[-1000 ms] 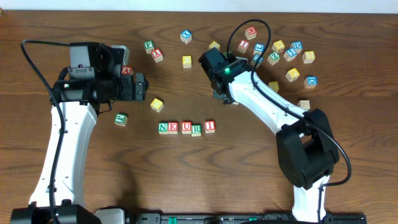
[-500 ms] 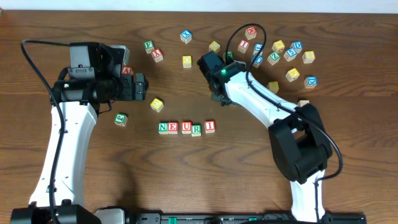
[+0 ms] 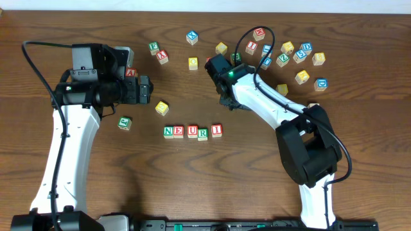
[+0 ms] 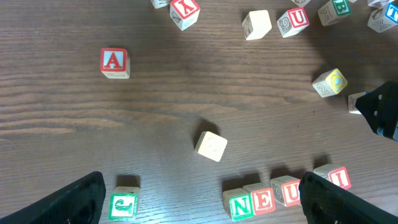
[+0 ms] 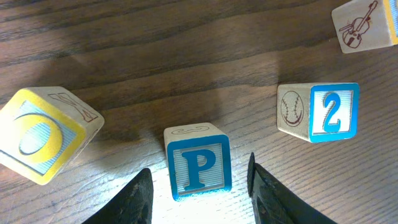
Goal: Spell out NEURIPS
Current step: 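Lower the right gripper and close it on the blue P block, then lift the P block and carry it toward the row's right end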
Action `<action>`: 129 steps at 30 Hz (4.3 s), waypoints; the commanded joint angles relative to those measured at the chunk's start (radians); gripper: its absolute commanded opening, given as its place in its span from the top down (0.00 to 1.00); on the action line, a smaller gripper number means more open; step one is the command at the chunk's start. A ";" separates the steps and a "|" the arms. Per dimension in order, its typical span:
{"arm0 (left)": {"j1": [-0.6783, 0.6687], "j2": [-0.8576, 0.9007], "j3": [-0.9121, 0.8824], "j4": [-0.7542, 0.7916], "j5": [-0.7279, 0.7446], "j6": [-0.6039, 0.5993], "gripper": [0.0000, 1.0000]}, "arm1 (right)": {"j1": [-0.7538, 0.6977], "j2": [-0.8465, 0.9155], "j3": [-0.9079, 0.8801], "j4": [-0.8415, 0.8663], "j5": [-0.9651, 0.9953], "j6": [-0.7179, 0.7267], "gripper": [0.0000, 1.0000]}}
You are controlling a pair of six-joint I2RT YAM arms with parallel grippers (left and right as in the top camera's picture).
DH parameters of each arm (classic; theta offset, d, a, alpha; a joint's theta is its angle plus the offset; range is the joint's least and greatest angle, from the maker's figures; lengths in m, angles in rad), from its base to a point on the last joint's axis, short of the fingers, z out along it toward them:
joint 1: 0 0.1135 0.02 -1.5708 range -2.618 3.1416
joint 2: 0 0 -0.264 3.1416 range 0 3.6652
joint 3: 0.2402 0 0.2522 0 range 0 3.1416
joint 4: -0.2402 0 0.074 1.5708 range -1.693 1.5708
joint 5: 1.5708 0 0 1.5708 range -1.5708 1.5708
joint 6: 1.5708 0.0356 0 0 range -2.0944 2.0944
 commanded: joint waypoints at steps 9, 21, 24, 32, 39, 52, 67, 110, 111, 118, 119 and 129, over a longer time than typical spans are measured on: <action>0.002 0.001 0.023 0.000 0.015 0.021 0.02 | -0.007 0.002 0.014 -0.003 0.013 0.051 0.56; 0.002 0.001 0.023 0.000 0.015 0.021 0.02 | -0.011 0.002 0.008 0.044 0.013 0.051 0.57; 0.002 0.001 0.023 0.000 0.015 0.021 0.02 | -0.016 0.002 0.006 0.044 0.013 0.050 0.57; 0.002 0.001 0.023 0.000 0.015 0.021 0.02 | -0.024 0.002 0.006 0.037 0.013 0.047 0.57; 0.002 0.001 0.023 0.000 0.015 0.021 0.02 | -0.027 0.003 -0.009 0.048 0.012 0.047 0.57; 0.002 0.001 0.023 0.000 0.015 0.021 0.02 | -0.027 0.004 -0.065 0.100 0.009 0.047 0.58; 0.002 0.001 0.023 0.000 0.015 0.021 0.02 | -0.027 0.004 -0.065 0.102 0.008 0.047 0.70; 0.002 0.001 0.023 0.000 0.015 0.021 0.02 | -0.027 -0.224 -0.051 0.108 -0.066 -0.255 0.72; 0.002 0.001 0.023 0.000 0.015 0.021 0.02 | -0.027 -0.269 -0.051 0.104 -0.082 -0.282 0.72; 0.002 0.001 0.023 0.000 0.015 0.021 0.02 | -0.027 -0.395 -0.051 0.024 -0.100 -0.342 0.75; 0.002 0.001 0.023 0.000 0.015 0.021 0.02 | -0.027 -0.401 -0.051 0.006 -0.104 -0.351 0.75; 0.002 0.001 0.023 0.000 0.015 0.021 0.02 | -0.027 -0.403 -0.187 0.080 -0.267 -0.425 0.80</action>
